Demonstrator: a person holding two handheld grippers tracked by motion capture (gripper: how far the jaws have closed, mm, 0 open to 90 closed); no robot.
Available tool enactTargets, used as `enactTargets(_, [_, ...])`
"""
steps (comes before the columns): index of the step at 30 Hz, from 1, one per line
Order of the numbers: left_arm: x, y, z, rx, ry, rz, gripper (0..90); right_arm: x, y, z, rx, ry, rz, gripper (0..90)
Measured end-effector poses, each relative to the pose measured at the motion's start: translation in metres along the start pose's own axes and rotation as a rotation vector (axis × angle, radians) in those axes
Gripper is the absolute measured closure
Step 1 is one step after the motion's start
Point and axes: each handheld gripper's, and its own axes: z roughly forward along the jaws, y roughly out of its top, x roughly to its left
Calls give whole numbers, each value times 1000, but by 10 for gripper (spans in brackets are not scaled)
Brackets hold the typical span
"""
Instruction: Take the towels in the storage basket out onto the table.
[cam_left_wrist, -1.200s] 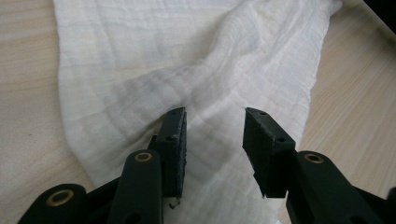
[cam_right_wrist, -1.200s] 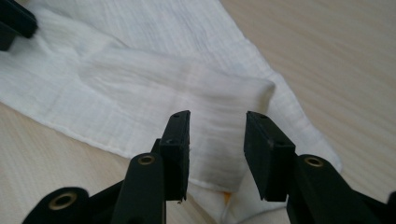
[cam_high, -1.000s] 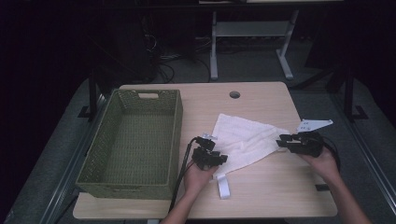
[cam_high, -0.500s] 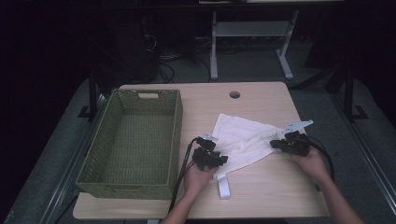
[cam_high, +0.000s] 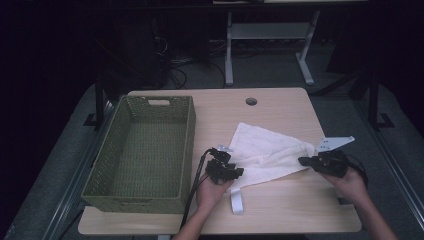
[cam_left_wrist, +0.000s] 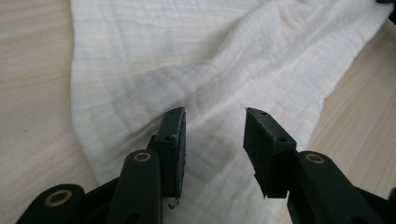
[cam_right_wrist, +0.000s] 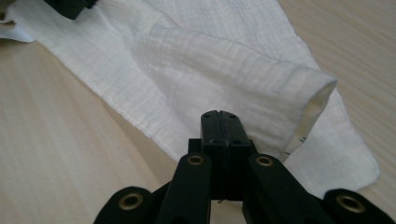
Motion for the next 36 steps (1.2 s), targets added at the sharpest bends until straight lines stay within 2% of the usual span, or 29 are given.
enactTargets(3, [-2,-2,-1,3,-2,7,585,14,-8,-12,-21,20,16,897])
enactTargets(4, [-3,-2,-2,-1,-6,3,585,19,-12,-15,-25,26,7,896])
enactTargets(6, [-5,-2,-3,-3,-9,9,586,32,-21,-22,-28,26,11,891])
enactTargets(9, [-6,-3,-1,20,-16,17,582,44,-34,-28,-26,21,20,889])
enactTargets(13, [-7,-4,-1,16,-14,22,581,48,-48,-21,10,40,30,818])
enactTargets(17, [-7,-5,-2,14,-19,19,579,45,-53,-8,35,62,44,812])
enactTargets(19, [-6,-5,-2,13,-21,16,580,45,-54,-4,28,72,45,826])
enactTargets(21, [-6,-6,-2,11,-23,20,580,44,-55,-4,28,76,52,882])
enactTargets(24, [-7,-7,-3,9,-17,26,580,48,-53,-6,38,66,21,899])
enactTargets(28, [-6,-8,-4,6,-21,18,580,61,-49,-21,14,107,0,899])
enactTargets(32, [-7,-8,-4,10,-19,18,578,79,-49,-42,-31,190,6,892])
enactTargets(33, [-7,-8,-4,12,-20,15,576,84,-50,-45,-43,229,3,885])
enactTargets(35, [-8,-7,-6,9,-19,18,574,91,-51,-50,-86,298,-15,798])
enactTargets(36, [-9,-7,-7,0,-20,13,573,92,-49,-50,-91,298,-20,743])
